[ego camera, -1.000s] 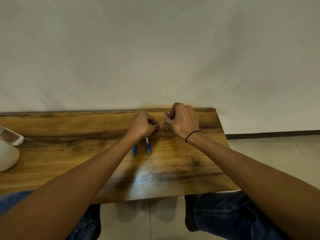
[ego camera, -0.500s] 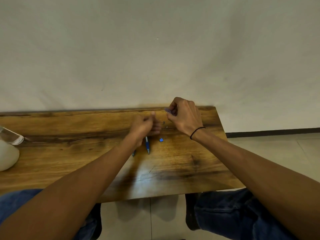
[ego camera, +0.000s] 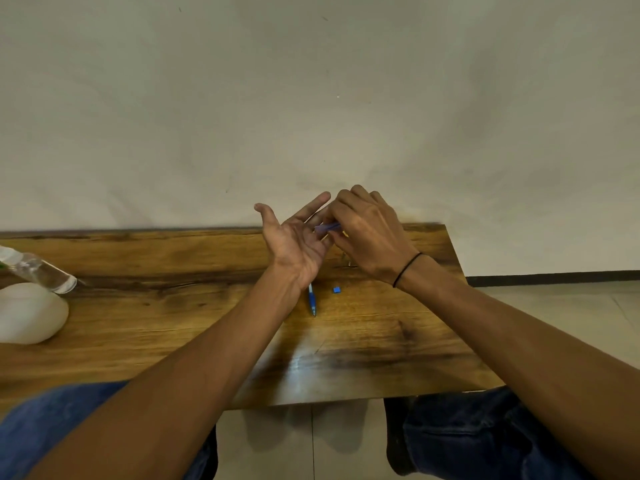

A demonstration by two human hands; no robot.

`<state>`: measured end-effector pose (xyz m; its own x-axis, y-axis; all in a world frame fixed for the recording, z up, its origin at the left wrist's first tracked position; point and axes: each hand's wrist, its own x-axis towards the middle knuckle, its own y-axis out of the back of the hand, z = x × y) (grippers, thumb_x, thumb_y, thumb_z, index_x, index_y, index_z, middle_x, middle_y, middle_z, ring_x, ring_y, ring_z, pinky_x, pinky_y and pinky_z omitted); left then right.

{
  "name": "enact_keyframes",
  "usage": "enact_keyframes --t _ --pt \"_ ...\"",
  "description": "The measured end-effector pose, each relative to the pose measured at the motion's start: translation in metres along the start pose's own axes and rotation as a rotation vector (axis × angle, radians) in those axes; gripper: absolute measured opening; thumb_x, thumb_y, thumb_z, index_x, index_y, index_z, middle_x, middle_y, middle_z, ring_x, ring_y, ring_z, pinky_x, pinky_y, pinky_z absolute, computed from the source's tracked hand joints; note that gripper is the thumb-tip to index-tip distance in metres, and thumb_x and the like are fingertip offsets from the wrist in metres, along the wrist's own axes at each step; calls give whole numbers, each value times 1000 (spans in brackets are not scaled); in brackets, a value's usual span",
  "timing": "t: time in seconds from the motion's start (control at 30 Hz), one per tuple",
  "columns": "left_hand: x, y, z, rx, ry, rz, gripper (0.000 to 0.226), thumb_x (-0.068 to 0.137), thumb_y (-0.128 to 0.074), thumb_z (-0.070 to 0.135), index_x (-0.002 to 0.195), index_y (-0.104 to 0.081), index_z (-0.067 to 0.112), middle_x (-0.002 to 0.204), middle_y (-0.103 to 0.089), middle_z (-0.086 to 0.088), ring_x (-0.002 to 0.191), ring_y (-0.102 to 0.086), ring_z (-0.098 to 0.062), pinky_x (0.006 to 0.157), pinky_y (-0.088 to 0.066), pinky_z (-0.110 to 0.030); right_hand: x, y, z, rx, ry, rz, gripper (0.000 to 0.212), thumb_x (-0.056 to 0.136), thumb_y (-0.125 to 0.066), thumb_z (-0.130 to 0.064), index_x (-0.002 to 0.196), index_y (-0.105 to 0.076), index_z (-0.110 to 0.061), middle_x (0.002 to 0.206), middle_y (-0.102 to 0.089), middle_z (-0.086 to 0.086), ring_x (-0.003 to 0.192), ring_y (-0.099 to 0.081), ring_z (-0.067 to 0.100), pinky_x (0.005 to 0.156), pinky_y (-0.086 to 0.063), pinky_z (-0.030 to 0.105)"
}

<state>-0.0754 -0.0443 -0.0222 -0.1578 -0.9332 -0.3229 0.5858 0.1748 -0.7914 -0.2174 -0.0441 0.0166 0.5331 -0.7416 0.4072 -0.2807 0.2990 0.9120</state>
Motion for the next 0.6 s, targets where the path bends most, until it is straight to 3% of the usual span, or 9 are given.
enact_keyframes --t 0.1,0.3,0.47,0.6 --pt "-2 0 0 -28 -7 -21 117 88 -11 89 133 -64 -5 109 -71 -24 75 -73 -26 82 -55 -41 2 0 -2 -59 80 3 27 80 -78 -5 105 -66 -8 105 -68 11 96 -61 31 74 -50 42" --pt "0 1 2 -59 -9 -8 116 88 -13 90 131 -66 -4 111 -65 -23 64 -66 -21 66 -60 -32 4 -1 -2 -135 164 -28 24 85 -75 -8 108 -66 -9 111 -66 11 101 -59 30 80 -50 44" --pt "1 1 4 -1 -21 8 116 88 -12 90 134 -65 -2 126 -67 -29 88 -70 -29 86 -57 -41 3 0 -2 -148 157 -28 23 84 -75 -7 106 -68 -11 112 -67 10 102 -59 30 81 -49 42" --pt "-2 -2 4 0 -10 22 115 88 -13 89 133 -65 -2 138 -59 -32 94 -68 -31 89 -56 -42 3 1 0 -176 191 -8 22 86 -73 -8 107 -67 -10 112 -67 12 104 -60 31 83 -48 43"
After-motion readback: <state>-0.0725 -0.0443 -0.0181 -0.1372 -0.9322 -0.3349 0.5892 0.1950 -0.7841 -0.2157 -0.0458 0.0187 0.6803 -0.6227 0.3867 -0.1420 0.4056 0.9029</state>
